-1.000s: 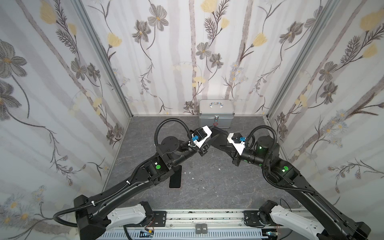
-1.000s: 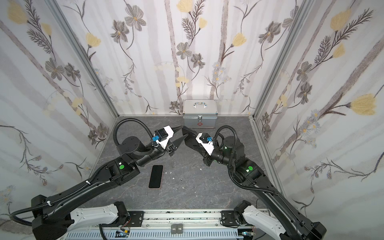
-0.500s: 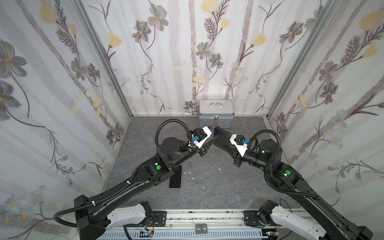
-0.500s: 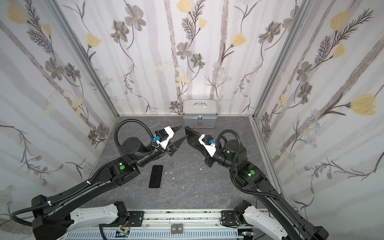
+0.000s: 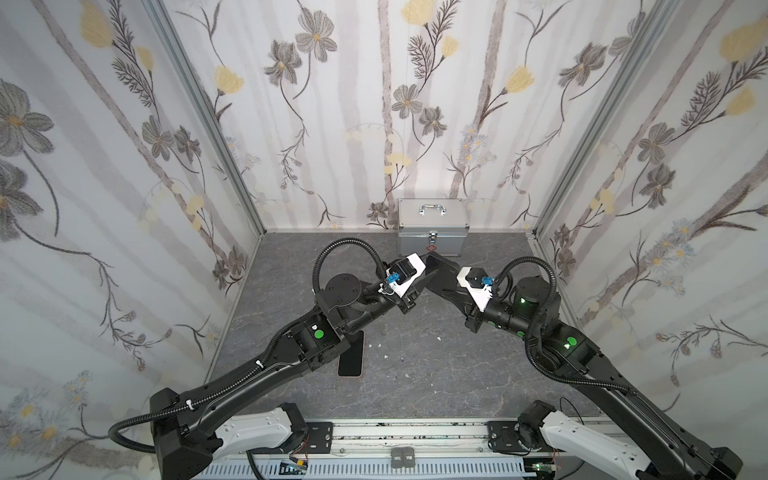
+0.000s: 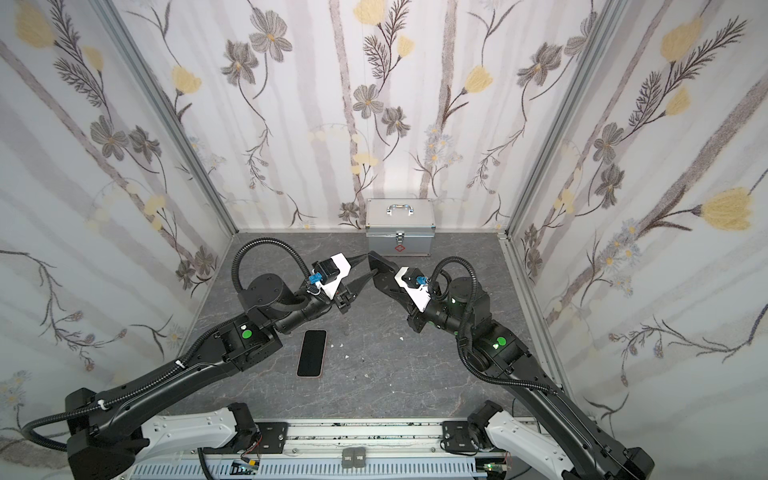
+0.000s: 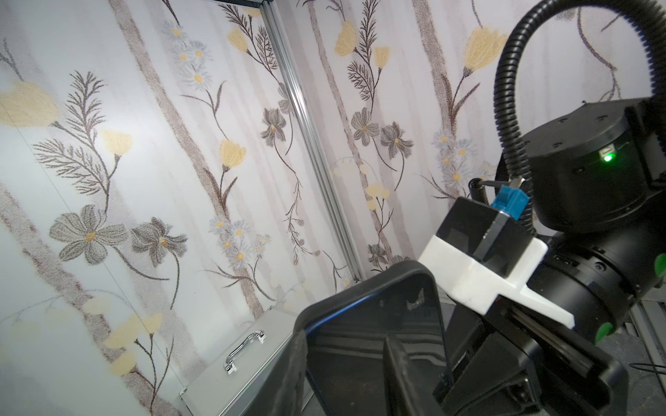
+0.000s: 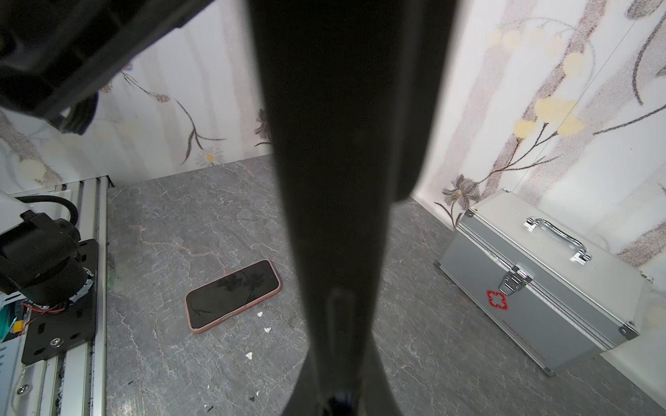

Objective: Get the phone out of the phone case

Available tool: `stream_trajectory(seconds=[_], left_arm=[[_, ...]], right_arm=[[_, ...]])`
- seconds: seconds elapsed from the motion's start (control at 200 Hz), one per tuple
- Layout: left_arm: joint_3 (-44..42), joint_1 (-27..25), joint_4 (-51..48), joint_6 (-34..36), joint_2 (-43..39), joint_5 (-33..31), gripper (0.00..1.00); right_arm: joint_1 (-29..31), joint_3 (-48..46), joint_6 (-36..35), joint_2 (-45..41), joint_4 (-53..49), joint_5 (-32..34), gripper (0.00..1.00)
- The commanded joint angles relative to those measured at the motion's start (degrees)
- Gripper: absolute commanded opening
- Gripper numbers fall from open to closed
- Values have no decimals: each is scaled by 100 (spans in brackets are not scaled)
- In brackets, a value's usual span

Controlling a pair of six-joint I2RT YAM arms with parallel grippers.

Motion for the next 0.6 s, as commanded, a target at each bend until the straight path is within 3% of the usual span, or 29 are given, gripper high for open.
stream_trajectory(seconds=[0.0, 0.595], left_arm=[[-25, 3, 188, 37, 15, -29, 38], [-18, 2, 217, 33, -11, -131, 46]], right_arm=[[10, 41, 17, -5, 404, -163, 0], [19, 22, 25, 24, 352, -169, 0]])
